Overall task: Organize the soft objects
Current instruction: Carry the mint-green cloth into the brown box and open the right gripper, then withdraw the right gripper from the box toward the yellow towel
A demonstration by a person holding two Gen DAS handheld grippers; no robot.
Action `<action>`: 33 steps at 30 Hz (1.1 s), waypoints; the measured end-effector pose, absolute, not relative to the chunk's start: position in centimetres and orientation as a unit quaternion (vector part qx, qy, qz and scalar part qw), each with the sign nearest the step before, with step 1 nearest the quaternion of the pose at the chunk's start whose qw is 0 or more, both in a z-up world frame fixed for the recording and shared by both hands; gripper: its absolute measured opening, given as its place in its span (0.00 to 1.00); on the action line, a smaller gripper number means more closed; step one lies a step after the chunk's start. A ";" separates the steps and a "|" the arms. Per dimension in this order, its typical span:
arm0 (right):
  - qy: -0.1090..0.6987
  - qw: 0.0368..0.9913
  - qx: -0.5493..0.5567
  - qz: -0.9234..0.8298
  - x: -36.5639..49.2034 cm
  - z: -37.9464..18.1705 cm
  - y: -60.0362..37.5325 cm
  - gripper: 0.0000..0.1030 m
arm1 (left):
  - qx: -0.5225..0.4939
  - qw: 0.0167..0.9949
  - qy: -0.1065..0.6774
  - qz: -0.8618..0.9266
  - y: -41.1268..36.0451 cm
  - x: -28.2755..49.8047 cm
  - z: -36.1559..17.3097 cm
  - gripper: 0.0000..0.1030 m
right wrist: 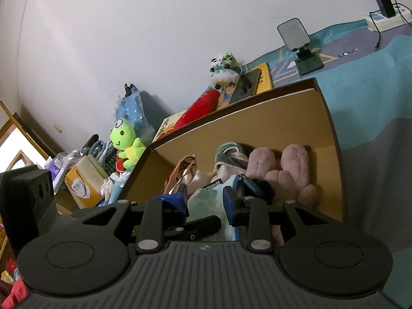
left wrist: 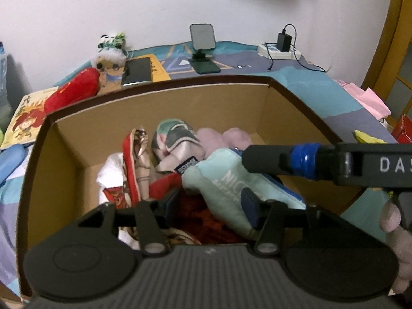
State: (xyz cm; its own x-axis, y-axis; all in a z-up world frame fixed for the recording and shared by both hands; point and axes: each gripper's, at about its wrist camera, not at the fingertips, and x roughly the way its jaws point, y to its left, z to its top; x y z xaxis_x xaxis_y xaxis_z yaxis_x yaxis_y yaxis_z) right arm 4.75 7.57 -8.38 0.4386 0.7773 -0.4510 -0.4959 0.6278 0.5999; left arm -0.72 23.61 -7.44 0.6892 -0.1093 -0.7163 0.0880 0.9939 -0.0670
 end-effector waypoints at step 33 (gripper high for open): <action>0.367 0.760 0.196 0.499 1.5 -7.3 5.0 0.14 | 0.000 0.925 0.364 0.110 20.0 -9.7 -3.0 0.89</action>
State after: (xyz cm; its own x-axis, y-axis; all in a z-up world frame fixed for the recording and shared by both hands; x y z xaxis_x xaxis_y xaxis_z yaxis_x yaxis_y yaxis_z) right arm 1.54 4.97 -7.31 0.2322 0.9032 -0.3611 -0.6150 0.4240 0.6649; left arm -9.67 20.04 -3.02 0.7107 0.2038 -0.6733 -0.2043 0.9757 0.0796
